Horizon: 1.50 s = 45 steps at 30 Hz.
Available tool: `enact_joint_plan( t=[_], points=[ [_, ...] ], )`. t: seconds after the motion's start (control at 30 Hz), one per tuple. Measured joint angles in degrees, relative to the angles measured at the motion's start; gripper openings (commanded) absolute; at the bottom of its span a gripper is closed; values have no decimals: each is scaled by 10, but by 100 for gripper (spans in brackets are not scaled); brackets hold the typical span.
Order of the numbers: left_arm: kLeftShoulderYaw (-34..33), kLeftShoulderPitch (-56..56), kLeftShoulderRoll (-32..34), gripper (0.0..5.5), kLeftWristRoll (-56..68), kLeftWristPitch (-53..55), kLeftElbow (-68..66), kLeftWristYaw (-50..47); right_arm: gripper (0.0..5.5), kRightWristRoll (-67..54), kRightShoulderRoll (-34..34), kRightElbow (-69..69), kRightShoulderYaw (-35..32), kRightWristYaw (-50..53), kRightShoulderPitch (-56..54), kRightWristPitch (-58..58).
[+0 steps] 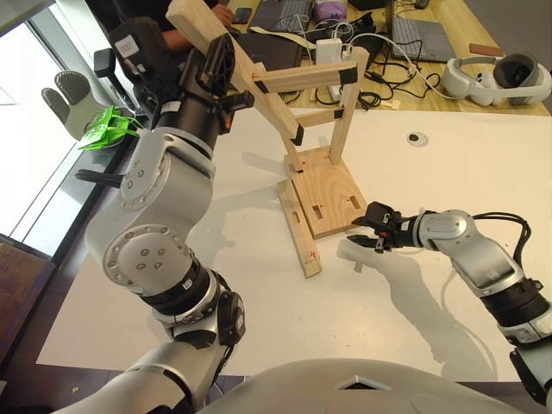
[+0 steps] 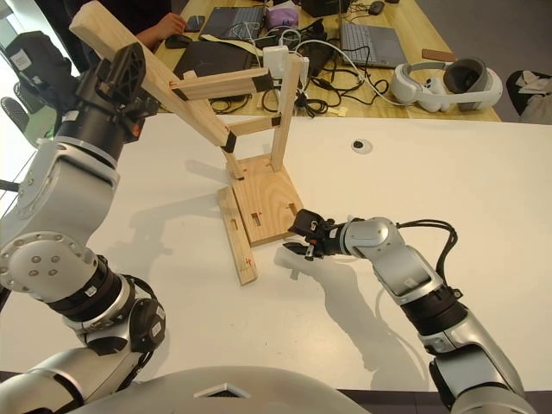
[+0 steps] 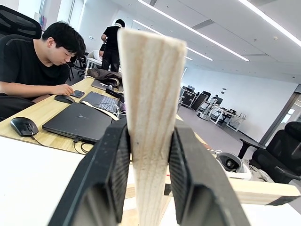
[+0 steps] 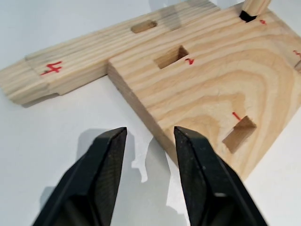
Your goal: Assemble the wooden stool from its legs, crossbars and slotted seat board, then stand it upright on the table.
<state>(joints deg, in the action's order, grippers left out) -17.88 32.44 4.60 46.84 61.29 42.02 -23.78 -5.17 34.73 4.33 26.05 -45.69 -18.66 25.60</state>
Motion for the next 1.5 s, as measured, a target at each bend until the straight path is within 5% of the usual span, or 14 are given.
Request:
enact_joint_plan(
  t=[0.23, 0.57, 0.83, 1.1, 1.27, 1.5],
  points=[
    [8, -1, 8, 102, -1, 0, 0, 7, 187, -2, -35, 6, 25, -35, 5, 38],
    [29, -67, 28, 102, -6, 2, 1, 43, 187, 1, -182, -47, 47, 39, -4, 55],
    [104, -251, 90, 102, -81, -106, 6, 202, 187, -86, -97, 151, -7, -44, 30, 139],
    [121, -245, 80, 102, -107, -161, -8, 238, 187, -398, -5, 340, -185, -131, 90, 282],
    [130, -245, 78, 102, -115, -178, -28, 246, 187, -666, -131, 282, -297, 132, 9, 259],
    [172, -247, 111, 102, -175, -240, -85, 328, 187, -701, -260, 204, -389, 498, -93, 134]
  ],
)
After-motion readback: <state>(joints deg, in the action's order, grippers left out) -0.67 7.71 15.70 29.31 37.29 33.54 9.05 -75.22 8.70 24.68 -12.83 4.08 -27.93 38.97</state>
